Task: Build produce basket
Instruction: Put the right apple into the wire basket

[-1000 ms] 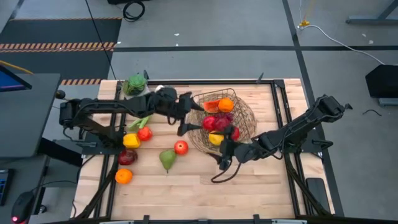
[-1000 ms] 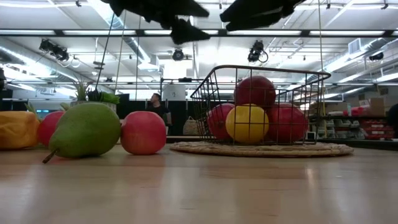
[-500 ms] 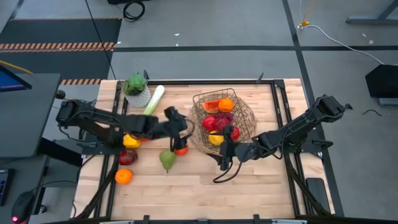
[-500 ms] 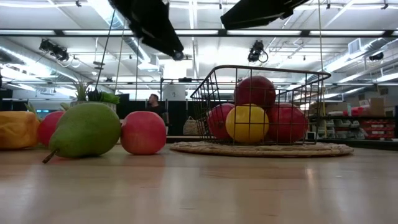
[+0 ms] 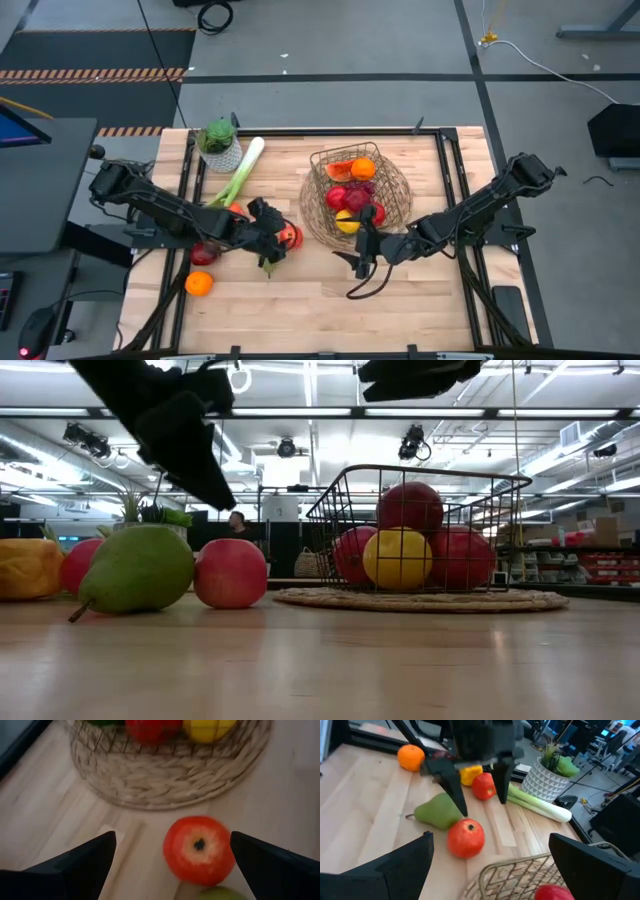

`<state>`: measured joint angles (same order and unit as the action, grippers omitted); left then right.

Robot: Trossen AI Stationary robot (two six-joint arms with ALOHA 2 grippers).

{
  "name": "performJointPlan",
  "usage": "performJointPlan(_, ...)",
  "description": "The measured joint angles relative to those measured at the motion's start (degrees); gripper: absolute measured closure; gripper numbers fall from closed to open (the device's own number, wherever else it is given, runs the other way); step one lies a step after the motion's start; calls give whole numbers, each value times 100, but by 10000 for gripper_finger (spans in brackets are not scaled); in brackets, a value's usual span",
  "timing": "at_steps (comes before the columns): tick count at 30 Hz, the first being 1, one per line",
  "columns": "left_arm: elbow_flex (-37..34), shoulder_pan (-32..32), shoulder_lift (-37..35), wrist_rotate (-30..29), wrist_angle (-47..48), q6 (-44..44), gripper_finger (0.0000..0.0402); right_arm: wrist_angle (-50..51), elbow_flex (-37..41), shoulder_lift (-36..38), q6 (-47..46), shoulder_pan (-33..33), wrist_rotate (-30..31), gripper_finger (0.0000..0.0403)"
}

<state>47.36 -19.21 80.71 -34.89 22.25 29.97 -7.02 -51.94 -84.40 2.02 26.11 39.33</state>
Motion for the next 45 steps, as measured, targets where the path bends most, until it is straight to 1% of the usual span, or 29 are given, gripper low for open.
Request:
performJointPlan(4,-236,14,-2,6,-477,56,1,-104,0,2,-153,86,0,4)
performJointPlan(10,-774,10,30,452,-1467,-49,2,-92,0,2,-359,187,-2,4)
performJointPlan(17,-1397,50,31,501,-2766,-229,2,-72,0,2,-378,207,-2,4)
performJointPlan(23,-1668,227,32,498,-3045,-374,2,-64,0,2,-365,207,-2,4)
performJointPlan(27,-1872,279,129,504,-3646,-496,2,-60,0,2,-358,207,-2,4)
performJointPlan(29,-1895,279,259,518,-3897,-563,2,-31,-2,2,-360,207,-2,4)
performJointPlan(32,-1901,282,448,518,-4035,-558,2,-10,-2,4,-361,207,-2,4)
performJointPlan(40,-1887,446,1168,496,-4538,-241,1,31,-2,4,-377,207,-2,4)
performJointPlan(43,-1885,496,1258,540,-4542,-423,1,34,-2,4,-378,207,-2,4)
performJointPlan(45,-1805,497,1245,536,-4709,-607,1,34,-2,4,-378,207,-2,4)
